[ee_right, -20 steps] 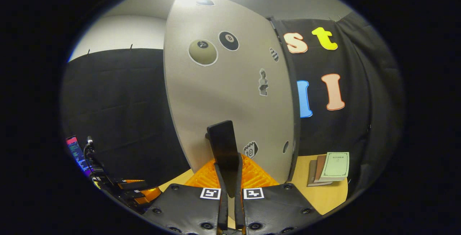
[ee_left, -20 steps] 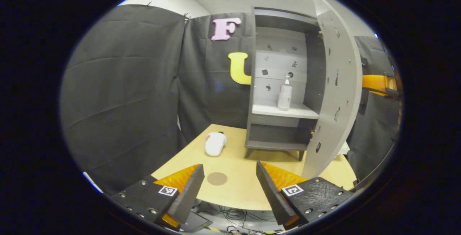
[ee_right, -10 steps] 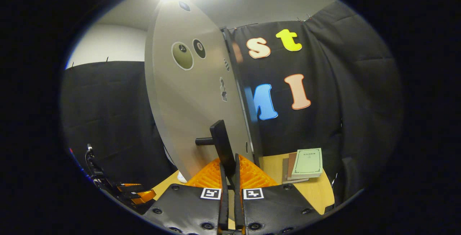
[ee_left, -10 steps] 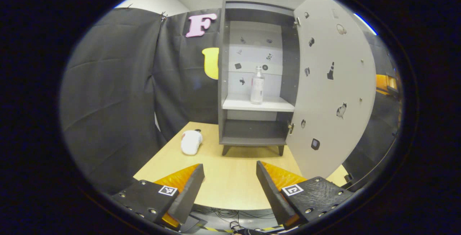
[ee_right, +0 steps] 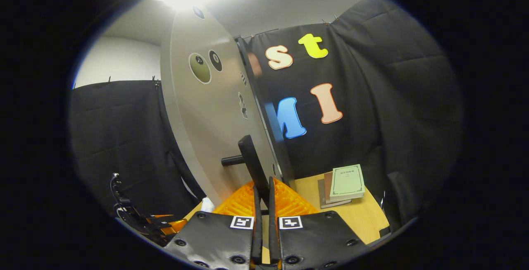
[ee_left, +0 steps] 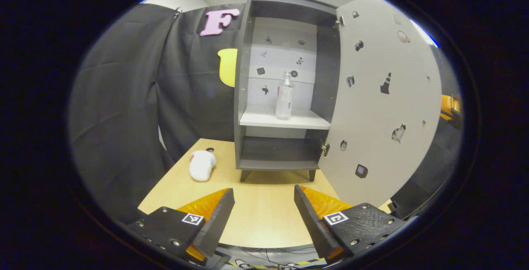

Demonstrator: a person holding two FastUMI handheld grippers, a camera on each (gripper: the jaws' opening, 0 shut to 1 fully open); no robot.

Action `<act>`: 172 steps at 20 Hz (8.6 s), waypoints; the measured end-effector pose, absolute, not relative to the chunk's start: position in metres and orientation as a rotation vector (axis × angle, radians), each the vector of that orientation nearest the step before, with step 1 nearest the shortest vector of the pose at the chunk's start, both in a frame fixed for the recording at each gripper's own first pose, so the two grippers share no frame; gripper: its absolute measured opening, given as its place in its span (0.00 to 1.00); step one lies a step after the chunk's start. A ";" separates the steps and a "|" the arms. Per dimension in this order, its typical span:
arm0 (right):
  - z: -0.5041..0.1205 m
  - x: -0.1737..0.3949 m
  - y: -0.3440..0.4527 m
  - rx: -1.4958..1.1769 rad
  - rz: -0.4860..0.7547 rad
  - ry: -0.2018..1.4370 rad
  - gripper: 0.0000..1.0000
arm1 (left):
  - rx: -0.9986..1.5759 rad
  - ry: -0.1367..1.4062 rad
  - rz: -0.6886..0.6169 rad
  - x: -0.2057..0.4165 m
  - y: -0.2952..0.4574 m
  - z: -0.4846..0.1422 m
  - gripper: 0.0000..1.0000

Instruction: Open the cabinet door with the right hand, grasp the bottle in the cabinet with the left hand and place it on the coaster, then close the cabinet door with the right hand.

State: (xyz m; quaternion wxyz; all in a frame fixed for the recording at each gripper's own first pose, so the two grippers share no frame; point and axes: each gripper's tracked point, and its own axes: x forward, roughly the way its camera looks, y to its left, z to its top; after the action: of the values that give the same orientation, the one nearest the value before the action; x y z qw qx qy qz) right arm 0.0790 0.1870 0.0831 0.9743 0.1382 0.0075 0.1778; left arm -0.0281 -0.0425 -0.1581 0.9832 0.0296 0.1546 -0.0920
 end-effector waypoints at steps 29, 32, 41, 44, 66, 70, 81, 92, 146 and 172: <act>0.079 0.111 0.011 0.056 -0.375 -0.015 0.30 | -0.026 -0.033 -0.520 0.186 -0.074 -0.002 0.89; 0.084 0.141 0.004 0.053 -0.366 -0.027 0.53 | -0.025 -0.020 -0.506 0.219 -0.088 0.001 0.87; 0.077 0.202 -0.029 0.121 -0.367 -0.037 0.96 | 0.019 -0.033 -0.509 0.273 -0.145 0.000 0.88; 0.075 0.214 -0.039 0.126 -0.368 -0.032 0.98 | 0.018 -0.003 -0.488 0.291 -0.159 -0.017 0.87; 0.042 0.271 -0.063 0.176 -0.333 0.064 0.98 | -0.052 0.056 -0.483 0.365 -0.192 -0.057 0.89; 0.042 0.280 -0.066 0.175 -0.323 0.065 0.98 | -0.033 0.020 -0.453 0.371 -0.192 -0.051 0.76; 0.040 0.289 -0.062 0.185 -0.293 0.061 0.98 | 0.000 0.002 -0.497 0.346 -0.198 -0.043 0.67; 0.047 0.244 -0.035 0.247 -0.269 0.024 0.98 | 0.045 -0.092 -0.549 0.267 -0.155 0.013 0.69; 0.031 0.135 0.015 0.138 -0.347 -0.003 0.98 | 0.172 0.085 -0.092 0.128 0.151 -0.383 0.72; -0.066 0.102 0.012 0.259 -0.328 0.102 0.98 | 0.155 -0.080 -0.097 0.030 0.129 -0.165 0.85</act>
State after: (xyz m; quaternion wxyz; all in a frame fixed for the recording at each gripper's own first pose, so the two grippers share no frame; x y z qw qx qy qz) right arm 0.1015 0.0117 -0.0656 0.9770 0.1283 0.0504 -0.1629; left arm 0.0296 0.1294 -0.1647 0.9950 0.0773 -0.0399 -0.0485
